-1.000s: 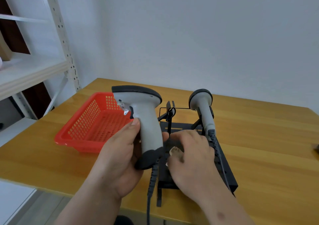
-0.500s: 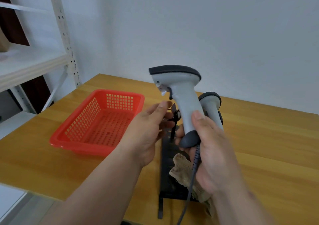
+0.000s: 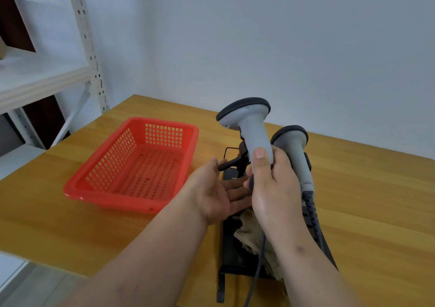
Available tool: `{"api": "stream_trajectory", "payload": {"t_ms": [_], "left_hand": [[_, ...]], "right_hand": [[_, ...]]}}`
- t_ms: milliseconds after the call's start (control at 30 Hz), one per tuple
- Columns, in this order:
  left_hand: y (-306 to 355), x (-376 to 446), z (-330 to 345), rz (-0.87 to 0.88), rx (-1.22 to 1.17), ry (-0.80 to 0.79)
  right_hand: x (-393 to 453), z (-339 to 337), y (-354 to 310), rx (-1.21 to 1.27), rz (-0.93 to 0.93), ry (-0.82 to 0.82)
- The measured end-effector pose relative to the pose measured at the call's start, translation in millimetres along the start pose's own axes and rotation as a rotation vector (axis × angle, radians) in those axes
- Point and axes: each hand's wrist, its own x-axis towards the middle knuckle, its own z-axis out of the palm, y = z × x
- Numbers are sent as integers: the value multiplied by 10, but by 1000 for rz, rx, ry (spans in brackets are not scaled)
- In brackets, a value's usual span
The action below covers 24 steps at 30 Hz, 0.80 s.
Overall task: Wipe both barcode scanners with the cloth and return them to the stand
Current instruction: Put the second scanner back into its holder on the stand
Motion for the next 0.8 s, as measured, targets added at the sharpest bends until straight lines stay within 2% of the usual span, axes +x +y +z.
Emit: {"api": "stream_trajectory", "payload": {"t_ms": [133, 367, 800], "left_hand": [[11, 78, -31, -69, -142, -68], [-2, 190, -68, -33, -223, -167], [-8, 283, -86, -44, -285, -3]], "right_hand": [[30, 94, 52, 0, -11, 25], [51, 118, 75, -59, -30, 0], [57, 134, 99, -164, -5, 1]]}}
